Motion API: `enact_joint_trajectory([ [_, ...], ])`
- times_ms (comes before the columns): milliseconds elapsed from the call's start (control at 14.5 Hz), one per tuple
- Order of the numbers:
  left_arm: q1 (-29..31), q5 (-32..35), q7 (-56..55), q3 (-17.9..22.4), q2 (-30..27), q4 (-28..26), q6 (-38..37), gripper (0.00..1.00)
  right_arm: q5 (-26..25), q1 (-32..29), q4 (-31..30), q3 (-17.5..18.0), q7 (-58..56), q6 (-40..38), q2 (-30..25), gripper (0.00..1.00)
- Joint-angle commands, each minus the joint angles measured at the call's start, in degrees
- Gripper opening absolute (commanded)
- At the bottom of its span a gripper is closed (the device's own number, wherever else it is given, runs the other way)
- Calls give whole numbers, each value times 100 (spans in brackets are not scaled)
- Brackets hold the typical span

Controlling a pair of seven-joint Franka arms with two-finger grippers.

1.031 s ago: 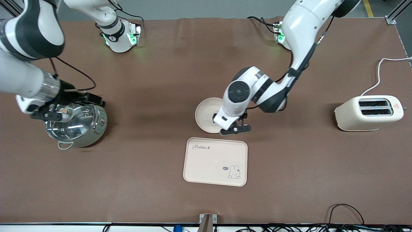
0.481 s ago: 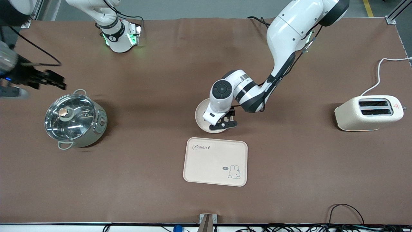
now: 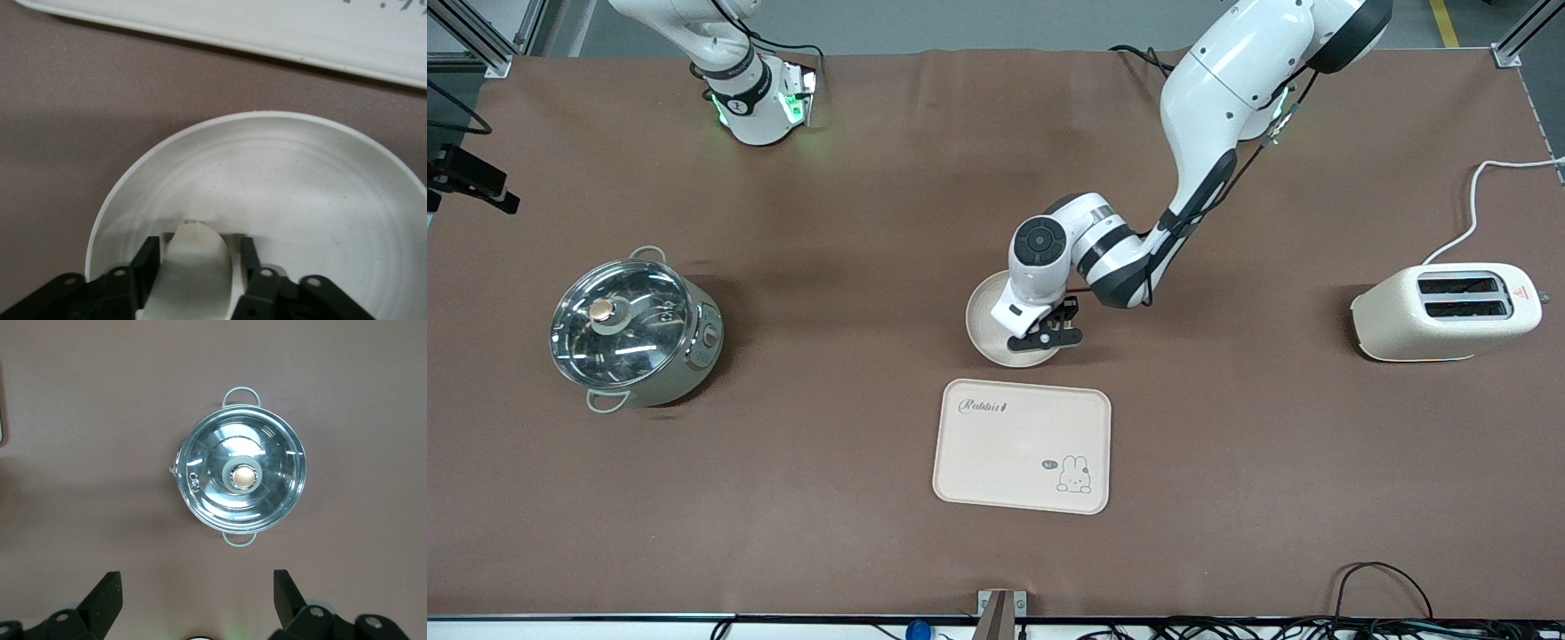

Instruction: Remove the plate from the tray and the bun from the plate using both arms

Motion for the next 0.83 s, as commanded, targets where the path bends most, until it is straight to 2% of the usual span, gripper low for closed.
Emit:
enact_joint_trajectory([
  [0, 4, 122, -162, -7, -139, -77, 63, 3, -101, 76, 67, 34, -7, -36, -18, 100],
  [206, 118, 113, 4, -16, -358, 64, -217, 0, -119, 75, 67, 25, -33, -10, -9, 100],
  [344, 529, 43, 748, -86, -726, 82, -735, 0, -119, 76, 76, 34, -33, -10, -9, 100],
  [481, 1309, -45, 1557, -392, -1034, -268, -799, 0, -110, 58, 76, 25, -33, -1, -9, 100],
  [619, 2416, -36, 2322, -963, -1080, -558, -720, 0, -101, 41, 67, 17, -33, 8, -9, 100],
  [756, 3235, 16, 3060, -1263, -1044, -970, -301, 1, -101, 32, 67, -1, -33, -1, 0, 100],
])
